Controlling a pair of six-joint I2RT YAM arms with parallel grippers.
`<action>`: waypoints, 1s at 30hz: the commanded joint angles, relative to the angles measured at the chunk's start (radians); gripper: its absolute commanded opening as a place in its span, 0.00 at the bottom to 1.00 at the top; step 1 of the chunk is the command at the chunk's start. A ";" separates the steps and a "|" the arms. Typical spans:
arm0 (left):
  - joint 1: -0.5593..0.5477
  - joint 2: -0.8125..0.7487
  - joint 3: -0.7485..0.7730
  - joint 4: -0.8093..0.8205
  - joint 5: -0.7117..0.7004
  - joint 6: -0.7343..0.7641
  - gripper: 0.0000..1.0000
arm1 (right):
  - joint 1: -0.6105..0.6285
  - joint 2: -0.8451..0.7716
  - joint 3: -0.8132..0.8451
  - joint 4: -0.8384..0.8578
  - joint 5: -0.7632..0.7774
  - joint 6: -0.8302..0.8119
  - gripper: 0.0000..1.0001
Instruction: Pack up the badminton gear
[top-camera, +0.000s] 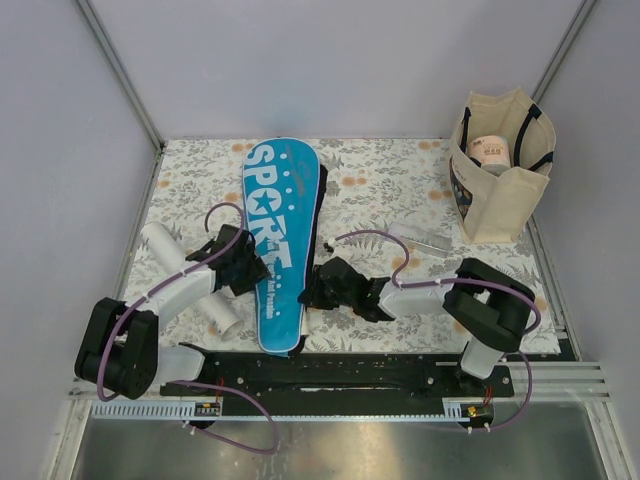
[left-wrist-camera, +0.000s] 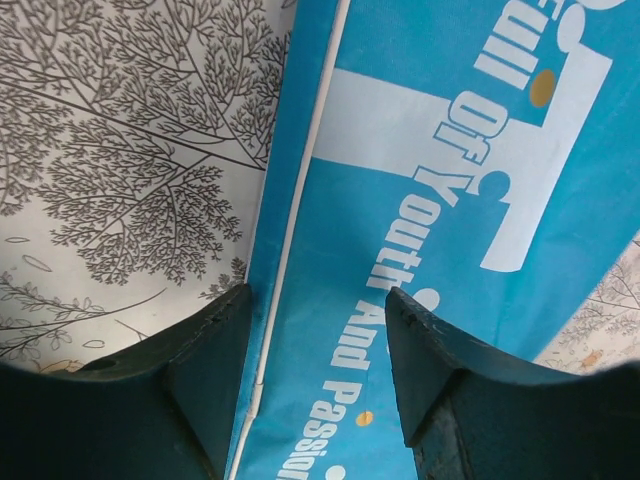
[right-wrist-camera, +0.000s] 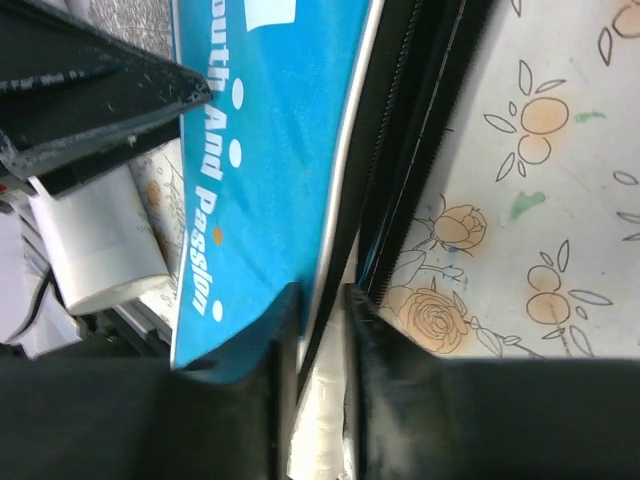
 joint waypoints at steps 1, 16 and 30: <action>0.003 0.000 -0.018 0.077 0.071 -0.016 0.59 | 0.010 -0.037 -0.029 0.034 0.064 -0.021 0.15; -0.142 -0.056 -0.010 0.076 0.099 -0.026 0.62 | -0.034 -0.261 -0.175 0.010 0.098 -0.139 0.16; -0.321 -0.108 0.189 -0.102 -0.119 0.083 0.62 | -0.044 -0.434 -0.152 -0.288 0.003 -0.225 0.59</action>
